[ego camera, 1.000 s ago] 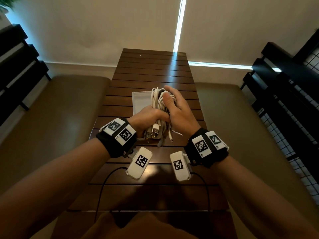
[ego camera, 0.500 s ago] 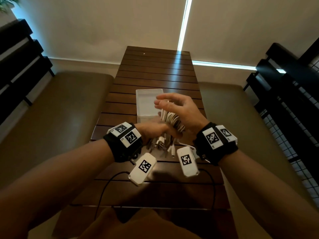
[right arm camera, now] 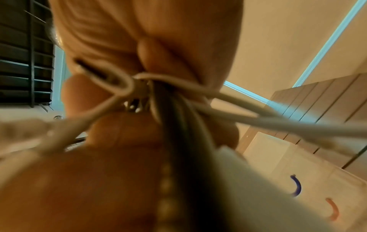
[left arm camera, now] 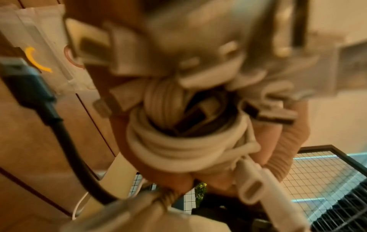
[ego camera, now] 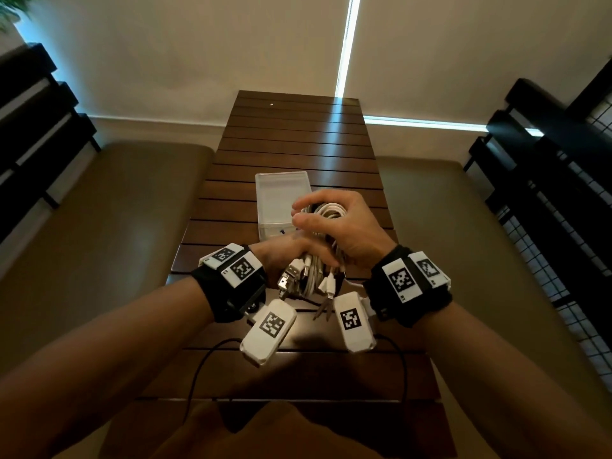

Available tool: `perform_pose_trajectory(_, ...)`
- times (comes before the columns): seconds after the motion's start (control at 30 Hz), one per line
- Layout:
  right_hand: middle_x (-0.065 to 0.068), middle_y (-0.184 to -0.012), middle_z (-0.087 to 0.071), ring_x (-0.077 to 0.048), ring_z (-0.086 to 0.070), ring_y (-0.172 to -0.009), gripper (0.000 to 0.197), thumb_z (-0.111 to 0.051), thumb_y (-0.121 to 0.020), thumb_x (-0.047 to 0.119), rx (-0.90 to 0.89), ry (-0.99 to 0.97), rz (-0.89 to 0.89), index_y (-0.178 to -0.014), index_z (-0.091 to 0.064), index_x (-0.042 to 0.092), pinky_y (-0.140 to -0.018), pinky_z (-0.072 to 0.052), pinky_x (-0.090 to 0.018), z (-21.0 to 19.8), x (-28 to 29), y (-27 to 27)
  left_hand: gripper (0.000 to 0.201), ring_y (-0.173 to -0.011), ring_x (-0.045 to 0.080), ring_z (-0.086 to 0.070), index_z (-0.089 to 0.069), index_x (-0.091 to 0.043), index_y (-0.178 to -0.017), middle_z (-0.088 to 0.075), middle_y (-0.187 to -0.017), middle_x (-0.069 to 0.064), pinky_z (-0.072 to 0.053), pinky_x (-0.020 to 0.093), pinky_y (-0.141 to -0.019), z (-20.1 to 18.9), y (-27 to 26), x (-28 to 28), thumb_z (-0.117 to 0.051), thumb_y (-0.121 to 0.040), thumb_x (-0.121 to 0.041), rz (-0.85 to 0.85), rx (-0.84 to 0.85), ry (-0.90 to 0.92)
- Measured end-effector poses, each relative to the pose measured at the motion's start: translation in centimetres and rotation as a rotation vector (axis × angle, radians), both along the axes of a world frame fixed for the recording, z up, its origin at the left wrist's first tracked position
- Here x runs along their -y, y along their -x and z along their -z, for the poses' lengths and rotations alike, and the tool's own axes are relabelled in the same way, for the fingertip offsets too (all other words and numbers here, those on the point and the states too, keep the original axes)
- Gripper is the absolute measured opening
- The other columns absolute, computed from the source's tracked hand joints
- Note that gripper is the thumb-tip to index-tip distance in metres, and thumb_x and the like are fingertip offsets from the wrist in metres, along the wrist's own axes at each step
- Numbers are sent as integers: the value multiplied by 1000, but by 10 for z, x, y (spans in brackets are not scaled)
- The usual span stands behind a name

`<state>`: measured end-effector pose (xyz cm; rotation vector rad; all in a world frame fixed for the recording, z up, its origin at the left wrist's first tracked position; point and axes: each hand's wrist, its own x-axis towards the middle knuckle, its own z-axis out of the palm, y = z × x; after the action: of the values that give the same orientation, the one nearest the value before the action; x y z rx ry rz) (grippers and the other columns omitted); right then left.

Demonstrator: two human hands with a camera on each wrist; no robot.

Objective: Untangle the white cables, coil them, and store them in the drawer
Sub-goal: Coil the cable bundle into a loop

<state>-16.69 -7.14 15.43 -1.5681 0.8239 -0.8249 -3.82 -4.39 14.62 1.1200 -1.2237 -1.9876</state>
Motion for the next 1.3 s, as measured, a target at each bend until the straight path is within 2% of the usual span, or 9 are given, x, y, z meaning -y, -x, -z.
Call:
perform_pose_trajectory(0.17,-5,-95,-61,-16,-65,-77,21,-79,-75,12,9,-23,7,-92,-68,18,-68,-58,-33,1,1,1,20,-66,21,-68,-65,-6,-93,-71,-79,11,-57,27,-60,-2,-4,-2,-67,-74,-1,109,121,7)
perform_pose_trajectory(0.47,-9,-78,-58,-28,-64,-66,31,-69,-73,-6,35,234,110,-73,-54,20,-59,-58,-42,5,-1,-8,33,-67,8,-70,-57,-9,-92,-72,-69,-3,-54,18,-61,3,6,-7,-55,-78,20,-17,48,161)
perform_pose_trajectory(0.57,-22,-80,-57,-44,-61,-69,30,-67,-72,-5,76,270,153,-74,-51,20,-59,-56,-55,5,1,-12,36,-73,12,-71,-59,-7,-94,-73,-75,0,-56,21,-64,6,5,-9,-55,-74,23,-84,-2,197)
perform_pose_trajectory(0.67,-18,-79,-55,-36,-62,-65,28,-68,-76,-4,102,241,158,-79,-50,17,-59,-57,-55,6,0,-14,26,-72,24,-70,-65,-4,-89,-72,-80,12,-59,30,-65,8,3,-7,-62,-70,13,-58,-48,135)
perform_pose_trajectory(0.87,0,-101,-62,-13,-64,-88,34,-52,-90,51,-173,375,-14,-116,-52,30,-77,-55,-30,4,15,1,15,-56,23,-64,-67,0,-83,-66,-70,14,-55,28,-53,13,6,-6,-57,-79,10,-118,-22,-12)
perform_pose_trajectory(0.93,1,-125,-57,-13,-59,-112,56,-28,-91,68,-143,167,-77,-139,-34,40,-93,-50,-27,11,16,12,11,-64,26,-64,-68,-4,-77,-66,-70,13,-54,35,-66,19,2,-3,-64,-69,3,-201,-161,-72)
perform_pose_trajectory(1.0,8,-119,-60,-7,-62,-104,69,-14,-86,66,-68,-148,-95,-143,-34,35,-87,-52,-20,31,3,19,9,-66,22,-63,-66,-10,-69,-64,-66,8,-53,35,-73,20,-5,5,-66,-64,-3,-349,-397,-144)
perform_pose_trajectory(1.13,1,-79,-58,-2,-53,-60,36,-35,-103,34,-320,-100,-52,-121,-56,11,-61,-44,-24,87,-36,14,20,-66,22,-66,-59,-8,-65,-66,-66,9,-57,33,-70,11,-30,21,-51,-83,-13,-661,-570,-151)
perform_pose_trajectory(1.3,-2,-95,-64,-20,-57,-83,29,-36,-103,36,-896,343,-339,-111,-56,16,-70,-41,-32,67,-58,6,36,-68,22,-63,-67,-3,-66,-63,-72,9,-58,35,-54,17,-48,27,-50,-93,-20,-792,-358,-183)
